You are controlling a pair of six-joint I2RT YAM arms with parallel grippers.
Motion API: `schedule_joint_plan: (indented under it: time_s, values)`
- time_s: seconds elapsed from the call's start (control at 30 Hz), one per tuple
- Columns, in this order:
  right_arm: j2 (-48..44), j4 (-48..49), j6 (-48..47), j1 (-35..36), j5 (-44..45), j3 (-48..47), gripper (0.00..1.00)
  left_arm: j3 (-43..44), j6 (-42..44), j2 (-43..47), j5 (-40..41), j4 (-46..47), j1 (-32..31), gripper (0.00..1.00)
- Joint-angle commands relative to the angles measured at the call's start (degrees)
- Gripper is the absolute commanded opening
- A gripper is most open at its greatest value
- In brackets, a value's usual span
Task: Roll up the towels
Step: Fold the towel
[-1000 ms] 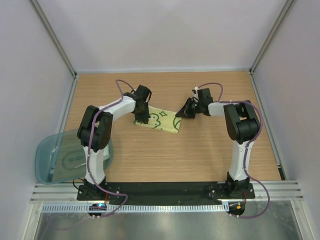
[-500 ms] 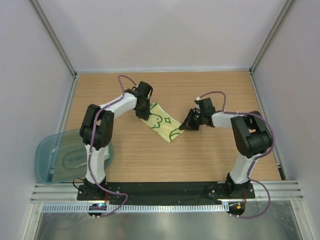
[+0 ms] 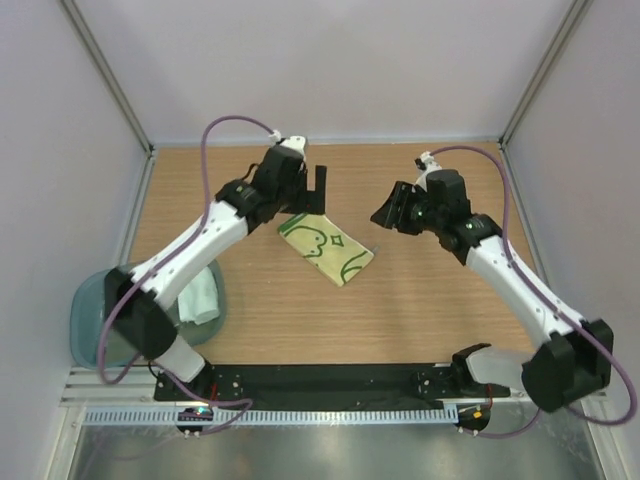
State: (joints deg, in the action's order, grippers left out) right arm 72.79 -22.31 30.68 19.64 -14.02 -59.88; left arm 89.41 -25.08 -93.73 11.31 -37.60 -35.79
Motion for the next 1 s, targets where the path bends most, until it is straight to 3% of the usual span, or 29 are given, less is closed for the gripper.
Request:
schedule_joint_plan:
  time_s: [0.0, 0.03, 0.17, 0.2, 0.23, 0.27, 0.37, 0.4, 0.43, 0.53, 0.67, 0.97]
  values:
    - [-7.5, -1.8, -1.6, 0.6, 8.4, 5.1, 0.52, -13.6, -3.4, 9.4, 0.7, 15.3, -0.4, 1.00]
    - [-8.9, -1.5, -1.0, 0.5, 9.4, 6.3, 0.53, -22.2, -5.1, 12.6, -2.2, 25.0, 0.0, 1.00]
    - [-15.2, -2.3, 1.0, 0.6, 11.7, 10.0, 0.55, -28.1, -12.1, 9.5, -27.4, 35.3, 3.7, 1.00]
    - [-16.2, -2.7, 1.3, 0.5, 12.1, 11.3, 0.56, -26.8, -12.7, 7.6, -33.5, 34.3, 3.4, 0.96]
    - [-17.2, -2.8, 1.9, 0.5, 11.9, 11.8, 0.56, -25.1, -12.2, 3.8, -35.0, 29.5, 2.9, 0.79]
    - [-18.0, -3.3, 2.4, 0.6, 11.8, 12.1, 0.56, -21.2, -10.3, 2.8, -34.8, 26.0, 1.9, 0.75]
    - [-20.5, -5.0, 2.7, 0.5, 12.6, 13.1, 0.55, -16.9, -0.8, 1.5, -10.7, 15.1, -7.6, 0.69]
    - [-21.2, -5.2, 2.6, 0.6, 12.9, 13.8, 0.55, -15.3, 1.5, 0.6, 3.0, 12.7, -12.8, 0.63]
    - [-21.5, -5.5, 2.6, 0.6, 13.6, 14.2, 0.55, -13.9, 2.8, -0.8, 10.2, 9.6, -15.7, 0.50]
    - [-21.4, -5.6, 2.7, 0.6, 13.8, 15.5, 0.55, -8.5, 5.6, -8.5, 22.8, 0.7, -22.4, 0.42]
    - [-19.0, -5.8, 2.8, 0.6, 15.7, 16.0, 0.54, -6.6, 6.5, -14.7, 28.4, -1.9, -28.4, 0.43]
    - [-17.6, -6.4, 1.1, 0.6, 16.4, 14.9, 0.54, -6.3, 8.0, -20.2, 24.0, 1.6, -28.9, 0.57]
